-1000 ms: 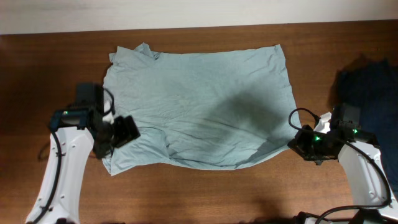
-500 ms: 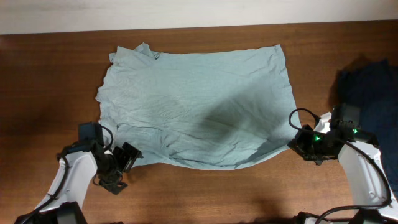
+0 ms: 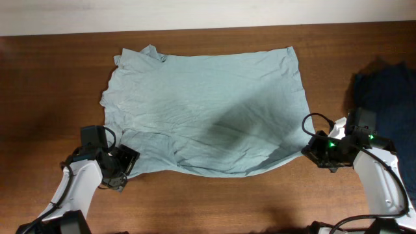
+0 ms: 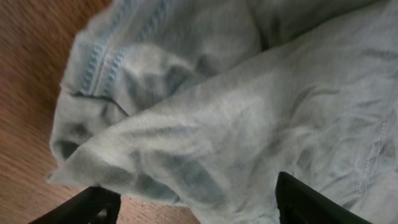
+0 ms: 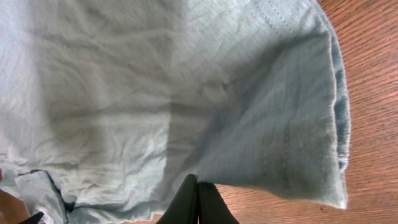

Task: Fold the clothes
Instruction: 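Grasp the near left corner with the left gripper, holding right corner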

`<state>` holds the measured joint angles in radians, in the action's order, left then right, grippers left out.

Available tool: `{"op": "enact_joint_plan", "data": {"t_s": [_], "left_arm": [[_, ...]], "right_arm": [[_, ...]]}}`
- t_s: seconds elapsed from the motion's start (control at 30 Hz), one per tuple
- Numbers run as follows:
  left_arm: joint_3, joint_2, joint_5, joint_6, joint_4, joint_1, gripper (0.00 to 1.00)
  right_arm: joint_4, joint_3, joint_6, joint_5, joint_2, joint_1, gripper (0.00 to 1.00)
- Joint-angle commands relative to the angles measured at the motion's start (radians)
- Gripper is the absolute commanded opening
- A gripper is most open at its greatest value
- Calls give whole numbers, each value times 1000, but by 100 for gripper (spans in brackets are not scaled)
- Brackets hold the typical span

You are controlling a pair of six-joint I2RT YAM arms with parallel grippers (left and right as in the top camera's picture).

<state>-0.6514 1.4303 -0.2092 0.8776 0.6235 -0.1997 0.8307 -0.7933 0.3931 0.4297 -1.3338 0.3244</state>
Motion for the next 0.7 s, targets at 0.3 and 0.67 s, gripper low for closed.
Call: {"op": "enact_joint_plan", "data": {"t_s": [0.3,0.67], "left_arm": [[100,4,-2,8,-161,-6,80],[122,24,-84,8,-197,-6,21]], "right_arm": [[0,-16,8,-24,12,-9,4],[0,-16,8,-24,12,-9,4]]}}
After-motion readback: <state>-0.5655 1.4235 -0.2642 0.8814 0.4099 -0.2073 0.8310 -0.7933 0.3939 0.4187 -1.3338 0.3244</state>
